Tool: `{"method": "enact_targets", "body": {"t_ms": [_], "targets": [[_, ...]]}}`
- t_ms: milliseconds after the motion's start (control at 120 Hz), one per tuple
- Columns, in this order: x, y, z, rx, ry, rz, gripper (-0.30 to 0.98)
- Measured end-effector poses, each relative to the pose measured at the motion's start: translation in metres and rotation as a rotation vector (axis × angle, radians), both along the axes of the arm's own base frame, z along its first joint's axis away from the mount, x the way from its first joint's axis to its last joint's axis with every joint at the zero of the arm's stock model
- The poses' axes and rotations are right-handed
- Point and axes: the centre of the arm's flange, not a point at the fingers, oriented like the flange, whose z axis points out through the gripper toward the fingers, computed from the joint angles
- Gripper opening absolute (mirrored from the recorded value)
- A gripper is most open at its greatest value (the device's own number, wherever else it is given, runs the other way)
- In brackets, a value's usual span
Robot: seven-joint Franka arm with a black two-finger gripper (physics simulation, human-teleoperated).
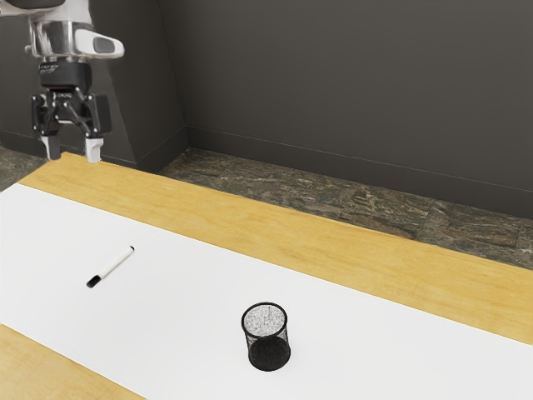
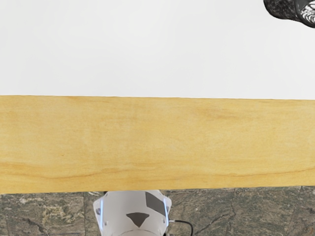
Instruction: Put the marker into the pen holder.
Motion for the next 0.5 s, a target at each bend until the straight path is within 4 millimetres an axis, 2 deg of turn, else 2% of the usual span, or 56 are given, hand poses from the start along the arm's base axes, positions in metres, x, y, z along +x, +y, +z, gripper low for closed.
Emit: {"method": "enact_targets", "body": {"t_ms": [75, 125, 192, 225, 258, 308, 425, 458, 500], "targets": [[0.01, -0.009, 0.007, 0.037, -0.08, -0.019, 0.69], [0.022, -0.015, -0.001, 0.051, -0.098, -0.032, 0.69], [0.052, -0.016, -0.038, 0.071, -0.09, -0.034, 0.69], [0.063, -0.015, -0.065, 0.076, -0.068, -0.032, 0.69], [0.066, -0.005, -0.094, 0.079, -0.04, -0.014, 0.68], [0.051, 0.026, -0.135, 0.085, -0.015, 0.033, 0.68], [-0.017, 0.102, -0.218, 0.096, -0.013, 0.156, 0.69], [-0.027, 0.116, -0.235, 0.107, -0.025, 0.168, 0.69], [-0.034, 0.124, -0.252, 0.116, -0.051, 0.154, 0.69]]}}
